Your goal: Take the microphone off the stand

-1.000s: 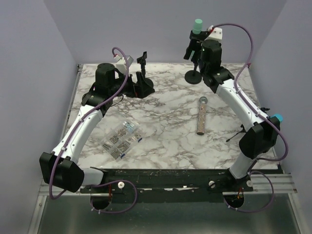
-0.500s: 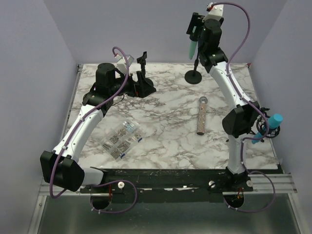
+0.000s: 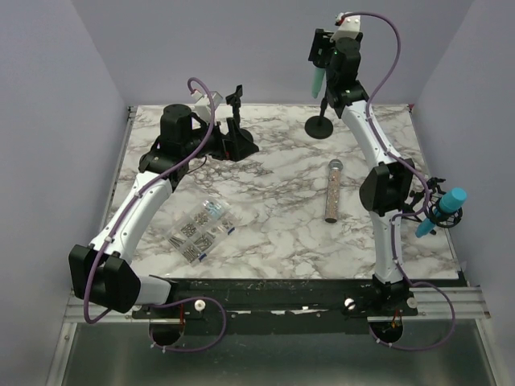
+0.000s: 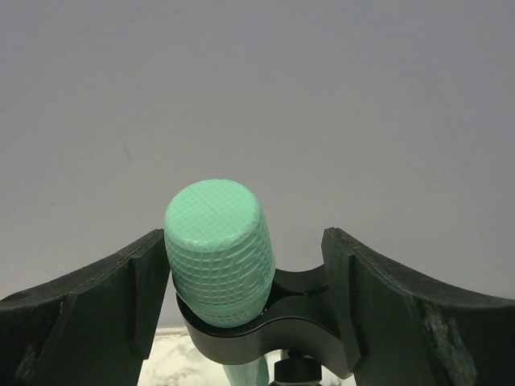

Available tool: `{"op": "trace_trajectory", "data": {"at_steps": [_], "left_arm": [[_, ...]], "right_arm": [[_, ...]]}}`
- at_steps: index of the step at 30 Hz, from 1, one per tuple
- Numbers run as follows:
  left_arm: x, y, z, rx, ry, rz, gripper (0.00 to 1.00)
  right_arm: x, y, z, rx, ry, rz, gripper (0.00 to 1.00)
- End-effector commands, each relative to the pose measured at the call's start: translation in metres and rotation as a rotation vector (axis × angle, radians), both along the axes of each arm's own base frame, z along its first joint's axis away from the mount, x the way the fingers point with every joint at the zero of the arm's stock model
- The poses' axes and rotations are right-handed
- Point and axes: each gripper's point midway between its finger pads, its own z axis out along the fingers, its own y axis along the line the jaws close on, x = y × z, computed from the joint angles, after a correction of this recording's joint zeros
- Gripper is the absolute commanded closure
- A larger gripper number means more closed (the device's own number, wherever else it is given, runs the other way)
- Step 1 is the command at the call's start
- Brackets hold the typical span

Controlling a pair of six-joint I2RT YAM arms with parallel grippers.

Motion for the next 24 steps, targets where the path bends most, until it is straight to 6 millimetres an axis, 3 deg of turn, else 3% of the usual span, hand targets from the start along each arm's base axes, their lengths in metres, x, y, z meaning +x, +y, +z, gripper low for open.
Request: {"op": "trace_trajectory", "data": {"at_steps": [1,8,15,20,24], "left_arm": [[-0.002,-0.004,0.001,-0.003,-0.015,-0.033,0.01],[-0.001,-0.002,0.0,0.007,-0.018,-0.021,0.01],[0.0,-0.001,0.0,0.019,-0.023,-0.017,0.01],[0.0,-0.001,0.001,0.02,-0.028,-0.015,0.02],[-0.001,0.0,0.003,0.021,-0.036,-0.011,0.01]], "right_arm": [[0.004,0.006,0.007,-0.039,-0.046,0.023,0.22],[0.01,0.012,-0.005,-0.048,-0.035,0.048,0.47],[0.004,0.024,0.006,-0.027,-0.043,0.117,0.77],[-0.017,0.038,0.026,0.015,-0.036,0.221,0.97],[-0.044,0.052,0.042,-0.004,-0.025,0.268,0.99]]}}
